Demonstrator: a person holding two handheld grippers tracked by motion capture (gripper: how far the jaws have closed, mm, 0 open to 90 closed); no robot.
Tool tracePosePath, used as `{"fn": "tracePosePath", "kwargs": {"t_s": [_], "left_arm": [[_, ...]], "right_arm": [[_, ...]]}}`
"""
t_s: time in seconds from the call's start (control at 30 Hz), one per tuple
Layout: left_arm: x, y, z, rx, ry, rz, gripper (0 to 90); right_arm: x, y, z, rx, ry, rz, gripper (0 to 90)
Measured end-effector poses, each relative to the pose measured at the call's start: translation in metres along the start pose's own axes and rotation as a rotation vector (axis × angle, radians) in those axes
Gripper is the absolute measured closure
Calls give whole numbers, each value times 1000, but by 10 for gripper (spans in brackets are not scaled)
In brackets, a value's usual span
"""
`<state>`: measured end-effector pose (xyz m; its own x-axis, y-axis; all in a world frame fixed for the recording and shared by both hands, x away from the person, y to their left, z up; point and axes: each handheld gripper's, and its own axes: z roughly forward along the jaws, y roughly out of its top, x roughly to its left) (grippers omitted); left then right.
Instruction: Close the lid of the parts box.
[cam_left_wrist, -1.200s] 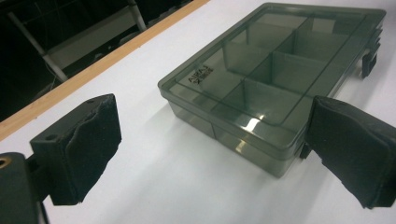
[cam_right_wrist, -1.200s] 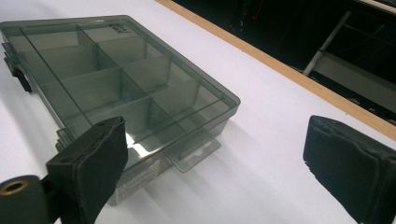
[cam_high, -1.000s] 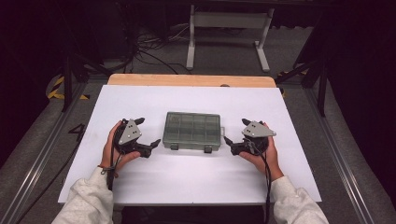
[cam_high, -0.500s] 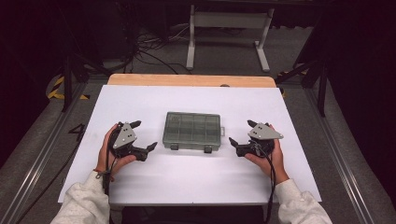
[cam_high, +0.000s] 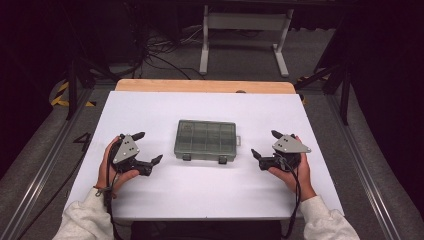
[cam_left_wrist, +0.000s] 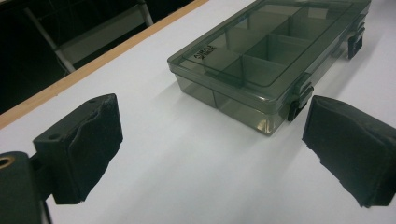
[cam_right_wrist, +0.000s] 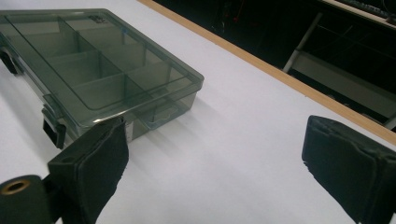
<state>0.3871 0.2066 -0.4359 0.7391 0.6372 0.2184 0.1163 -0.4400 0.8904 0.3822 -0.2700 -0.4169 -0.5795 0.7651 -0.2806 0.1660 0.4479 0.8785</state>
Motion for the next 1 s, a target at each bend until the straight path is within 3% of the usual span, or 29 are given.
{"fn": "tracePosePath", "kwargs": {"t_s": [0.23,0.7,0.77,1.0], "left_arm": [[0,-2,-5,-14,0,-11,54],[-2,-10,-14,4,4,-14,53],[-3,-12,-17,-4,1,-32,52],[-7,-16,-20,8,-6,-37,52]], "right_arm": [[1,-2,-5,0,6,2,77],[3,-14,-15,15,-30,-25,81],[4,-15,-16,13,-29,-26,81],[8,-24,-21,26,-28,-41,81]]}}
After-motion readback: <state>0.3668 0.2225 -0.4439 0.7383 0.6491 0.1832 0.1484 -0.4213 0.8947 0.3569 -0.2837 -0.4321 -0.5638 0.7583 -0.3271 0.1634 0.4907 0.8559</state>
